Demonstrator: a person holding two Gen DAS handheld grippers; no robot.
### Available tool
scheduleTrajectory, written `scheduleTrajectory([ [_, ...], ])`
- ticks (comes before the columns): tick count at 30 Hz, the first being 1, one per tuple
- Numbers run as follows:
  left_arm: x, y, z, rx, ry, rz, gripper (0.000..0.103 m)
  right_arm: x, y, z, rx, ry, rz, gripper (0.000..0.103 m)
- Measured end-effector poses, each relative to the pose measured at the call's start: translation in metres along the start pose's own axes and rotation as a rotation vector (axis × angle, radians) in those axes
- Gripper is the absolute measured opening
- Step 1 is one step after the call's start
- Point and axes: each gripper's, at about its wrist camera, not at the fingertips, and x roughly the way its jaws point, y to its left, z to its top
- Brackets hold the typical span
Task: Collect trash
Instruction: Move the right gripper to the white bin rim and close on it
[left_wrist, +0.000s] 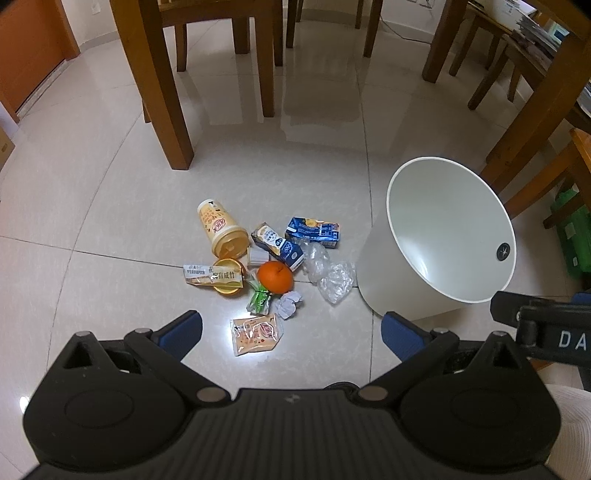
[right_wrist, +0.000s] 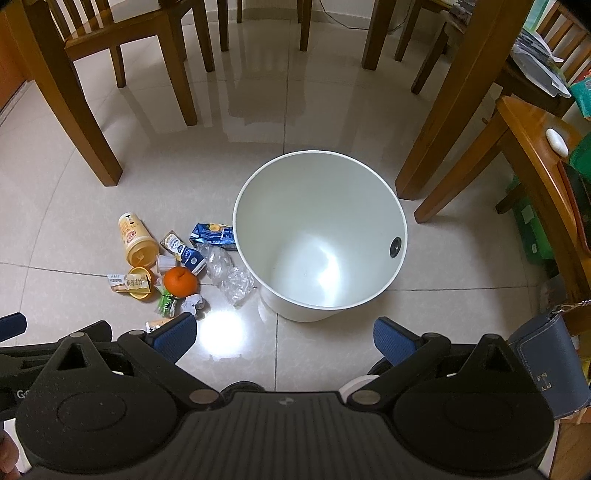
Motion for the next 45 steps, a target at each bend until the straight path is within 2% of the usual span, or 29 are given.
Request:
scheduleTrajectory([
  [34, 0.009, -0.009, 0.005, 0.024, -0.036, -0.02, 0.102, 0.005, -0.006, 0.0, 0.009, -0.03, 0.008, 0.103],
  [45, 0.027, -0.021, 0.011, 0.079, -0.104, -0.015, 0.102, 0.028, -0.014, 0.009, -0.001, -0.038, 0.022, 0.103],
])
